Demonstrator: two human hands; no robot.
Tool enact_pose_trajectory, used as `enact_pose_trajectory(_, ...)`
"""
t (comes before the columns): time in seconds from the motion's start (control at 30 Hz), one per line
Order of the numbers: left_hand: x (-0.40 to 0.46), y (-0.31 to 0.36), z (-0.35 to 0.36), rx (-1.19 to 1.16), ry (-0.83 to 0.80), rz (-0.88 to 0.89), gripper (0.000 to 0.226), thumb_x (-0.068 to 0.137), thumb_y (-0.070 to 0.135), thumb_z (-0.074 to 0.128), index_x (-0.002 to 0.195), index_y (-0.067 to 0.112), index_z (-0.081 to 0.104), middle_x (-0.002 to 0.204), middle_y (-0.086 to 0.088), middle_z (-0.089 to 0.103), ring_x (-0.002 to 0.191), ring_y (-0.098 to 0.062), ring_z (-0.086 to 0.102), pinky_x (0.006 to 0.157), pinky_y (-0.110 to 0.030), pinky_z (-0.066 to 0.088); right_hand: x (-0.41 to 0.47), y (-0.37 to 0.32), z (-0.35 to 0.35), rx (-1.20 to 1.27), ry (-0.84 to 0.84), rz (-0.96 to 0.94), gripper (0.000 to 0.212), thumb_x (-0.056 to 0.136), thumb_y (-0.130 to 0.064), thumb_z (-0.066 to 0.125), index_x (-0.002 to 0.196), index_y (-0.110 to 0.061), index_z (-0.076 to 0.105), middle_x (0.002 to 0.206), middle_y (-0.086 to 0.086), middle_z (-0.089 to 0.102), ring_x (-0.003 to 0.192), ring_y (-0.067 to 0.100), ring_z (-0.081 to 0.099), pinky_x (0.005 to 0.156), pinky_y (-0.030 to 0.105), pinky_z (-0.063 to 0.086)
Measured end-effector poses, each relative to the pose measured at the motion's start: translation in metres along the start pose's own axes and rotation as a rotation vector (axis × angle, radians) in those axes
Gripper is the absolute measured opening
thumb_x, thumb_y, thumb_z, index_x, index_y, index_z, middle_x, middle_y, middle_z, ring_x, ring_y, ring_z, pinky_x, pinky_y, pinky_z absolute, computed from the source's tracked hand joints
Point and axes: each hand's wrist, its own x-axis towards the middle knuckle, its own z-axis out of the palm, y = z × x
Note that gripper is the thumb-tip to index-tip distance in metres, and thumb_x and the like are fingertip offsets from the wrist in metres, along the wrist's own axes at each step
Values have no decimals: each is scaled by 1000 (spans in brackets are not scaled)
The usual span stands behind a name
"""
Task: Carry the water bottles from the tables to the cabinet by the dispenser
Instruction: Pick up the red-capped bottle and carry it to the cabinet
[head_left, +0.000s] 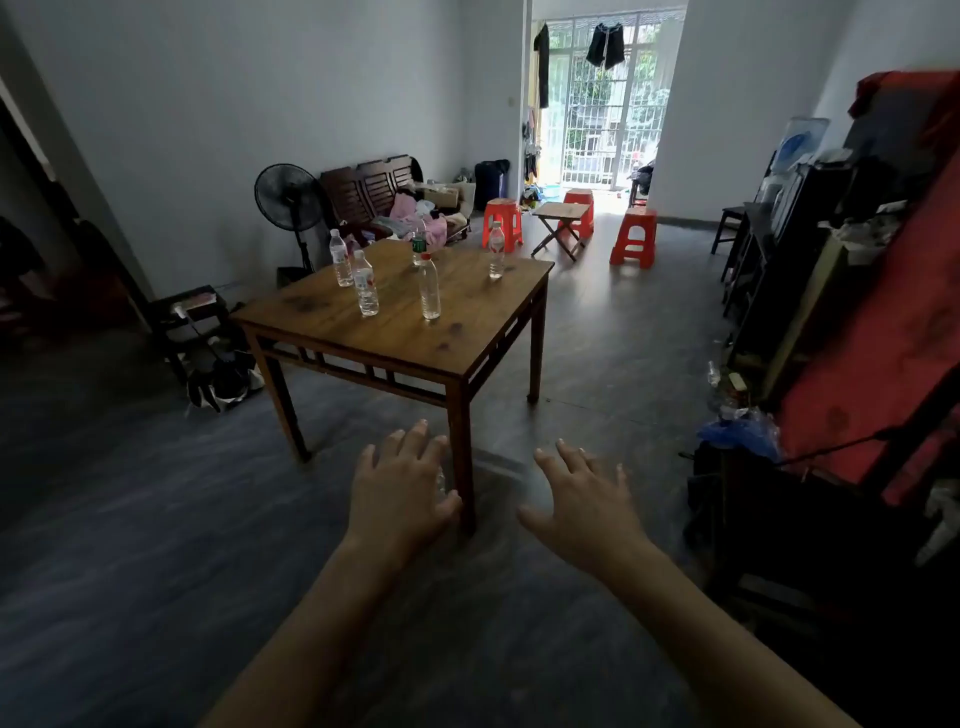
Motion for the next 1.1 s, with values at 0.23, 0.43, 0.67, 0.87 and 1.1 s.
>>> enact_pose_trajectory(0.23,47,-59,1,-41,40,-38,67,97,47,52,157,30,26,168,-1,20,154,-22,20,122,-47,20,67,-37,-7,2,5,-38,82,89,-64,51,156,-30,18,166,4,15,152,27,15,119,55,19)
enact_pose_trajectory(0.43,95,-108,-7,-44,65,-28,71,95,46,56,157,30,24,167,-2,19,154,-22,20,124,-48,20,123,-80,-11,18,43,-59,80,92,-60,52,157,-28,19,166,4,15,153,26,13,121,54,18)
enact_pose_trajectory(0.67,137,-145,-5,-77,55,-17,69,96,44,56,156,31,25,168,-2,18,154,-23,18,123,-49,20,170,-112,3,18,11,-44,79,92,-60,52,157,-28,20,166,4,16,152,25,14,121,55,18)
enact_pose_trajectory(0.87,166,-173,8,-97,35,-43,68,96,44,55,155,29,25,168,-2,18,154,-24,18,123,-50,21,218,-132,8,-1,-6,-61,81,89,-62,53,156,-29,22,165,4,18,152,25,15,120,55,21)
enact_pose_trajectory(1.1,231,-189,21,-102,15,-37,66,96,44,53,155,29,28,168,-2,17,154,-22,17,123,-48,18,290,-128,10,6,-17,-49,78,91,-60,52,156,-28,23,164,5,20,150,27,20,119,55,23)
